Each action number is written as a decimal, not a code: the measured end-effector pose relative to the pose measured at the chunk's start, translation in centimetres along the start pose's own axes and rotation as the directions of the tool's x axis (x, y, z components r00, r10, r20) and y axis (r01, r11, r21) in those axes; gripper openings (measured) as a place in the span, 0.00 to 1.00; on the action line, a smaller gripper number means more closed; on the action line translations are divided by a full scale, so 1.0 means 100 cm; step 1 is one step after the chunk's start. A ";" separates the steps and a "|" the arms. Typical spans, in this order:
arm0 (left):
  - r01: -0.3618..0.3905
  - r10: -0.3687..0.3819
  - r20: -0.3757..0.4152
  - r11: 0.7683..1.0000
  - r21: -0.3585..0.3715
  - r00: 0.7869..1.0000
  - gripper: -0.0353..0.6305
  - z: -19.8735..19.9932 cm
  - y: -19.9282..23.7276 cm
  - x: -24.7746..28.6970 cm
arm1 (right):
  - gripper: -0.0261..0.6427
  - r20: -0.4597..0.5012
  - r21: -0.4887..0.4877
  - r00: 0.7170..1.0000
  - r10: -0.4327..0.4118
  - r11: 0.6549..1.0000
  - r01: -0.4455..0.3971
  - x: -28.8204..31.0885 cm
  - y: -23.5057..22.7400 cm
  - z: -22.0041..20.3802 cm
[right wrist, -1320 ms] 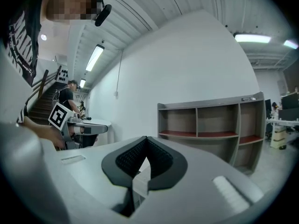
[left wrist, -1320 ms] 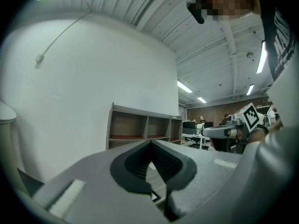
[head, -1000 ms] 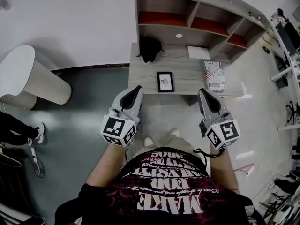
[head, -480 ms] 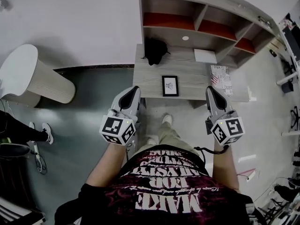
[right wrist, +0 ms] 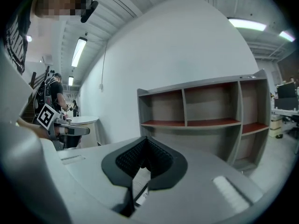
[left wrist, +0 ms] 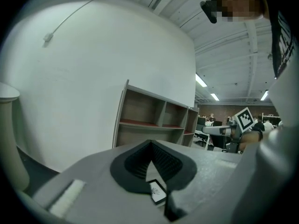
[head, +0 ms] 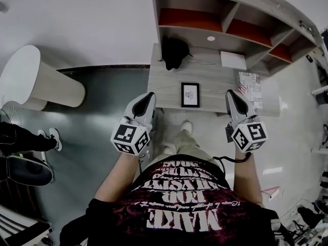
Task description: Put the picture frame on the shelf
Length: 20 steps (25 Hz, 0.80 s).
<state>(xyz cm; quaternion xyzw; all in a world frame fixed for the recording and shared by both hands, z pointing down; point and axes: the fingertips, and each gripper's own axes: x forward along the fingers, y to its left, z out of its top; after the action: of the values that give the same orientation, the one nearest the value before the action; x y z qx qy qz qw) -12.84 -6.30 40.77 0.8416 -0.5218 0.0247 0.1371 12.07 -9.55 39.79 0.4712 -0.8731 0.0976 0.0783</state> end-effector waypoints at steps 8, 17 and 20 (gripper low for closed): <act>-0.001 -0.003 -0.105 0.999 -0.038 0.995 0.06 -0.033 0.015 0.051 | 0.08 -0.075 0.041 0.997 0.021 0.999 -0.018 0.042 -0.040 -0.023; -0.022 -0.005 -0.227 0.993 -0.116 0.974 0.06 -0.096 0.034 0.098 | 0.08 -0.192 0.113 0.979 0.075 0.992 -0.054 0.091 -0.066 -0.074; -0.021 -0.018 -0.269 0.990 -0.139 0.963 0.06 -0.121 0.034 0.110 | 0.08 -0.221 0.140 0.971 0.086 0.989 -0.056 0.101 -0.075 -0.091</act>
<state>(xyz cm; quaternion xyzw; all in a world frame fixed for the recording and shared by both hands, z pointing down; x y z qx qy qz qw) -9.59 -14.22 55.08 0.8182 -0.4994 0.1024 0.2659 13.27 -19.51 51.66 0.4296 -0.8663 0.2114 0.1424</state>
